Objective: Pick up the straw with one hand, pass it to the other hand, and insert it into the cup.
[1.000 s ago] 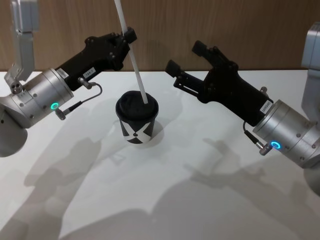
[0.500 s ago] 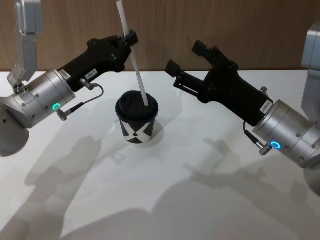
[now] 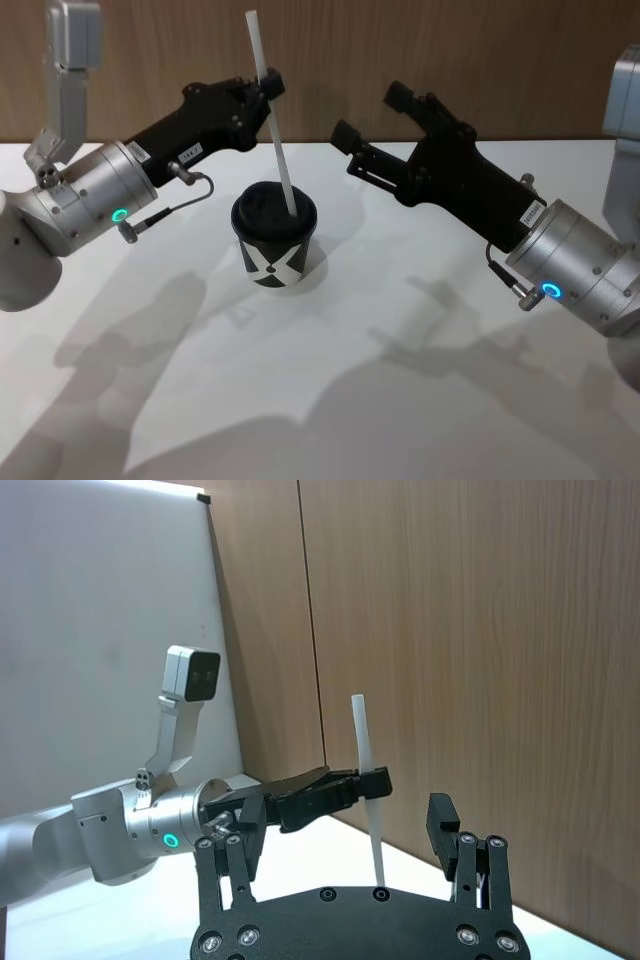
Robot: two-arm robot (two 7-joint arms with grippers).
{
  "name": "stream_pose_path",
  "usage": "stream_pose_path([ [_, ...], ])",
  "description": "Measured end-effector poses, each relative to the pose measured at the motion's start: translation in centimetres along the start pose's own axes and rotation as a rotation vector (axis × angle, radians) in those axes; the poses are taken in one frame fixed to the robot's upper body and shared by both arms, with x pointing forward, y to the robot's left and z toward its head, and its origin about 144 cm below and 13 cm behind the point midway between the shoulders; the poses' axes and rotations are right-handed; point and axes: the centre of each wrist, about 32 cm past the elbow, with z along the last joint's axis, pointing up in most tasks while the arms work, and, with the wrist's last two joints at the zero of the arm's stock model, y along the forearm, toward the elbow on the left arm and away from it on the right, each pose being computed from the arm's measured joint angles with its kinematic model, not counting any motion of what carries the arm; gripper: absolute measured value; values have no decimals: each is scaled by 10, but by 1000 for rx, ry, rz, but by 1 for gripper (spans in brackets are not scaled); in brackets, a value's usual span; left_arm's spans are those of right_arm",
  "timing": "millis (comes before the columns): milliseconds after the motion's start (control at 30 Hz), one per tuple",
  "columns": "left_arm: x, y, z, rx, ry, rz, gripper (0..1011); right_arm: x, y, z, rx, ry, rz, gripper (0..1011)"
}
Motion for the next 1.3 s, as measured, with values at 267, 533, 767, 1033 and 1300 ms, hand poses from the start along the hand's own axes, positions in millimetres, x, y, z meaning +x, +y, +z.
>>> stream_pose_path([
  [267,0,-3,-2,31,-8,-9,7,0,0,0,0,0,0,1001],
  [533,-1,-7,-8,62,-5,-23,8,0,0,0,0,0,0,1001],
  [767,-1,-10,-13,77,5,-28,170,0,0,0,0,0,0,1001],
  [1033,-3,-11,-17,79,13,-25,405,0,0,0,0,0,0,1001],
  [1300,-7,-8,-18,67,16,-12,668,0,0,0,-1,-2,-2,1001],
])
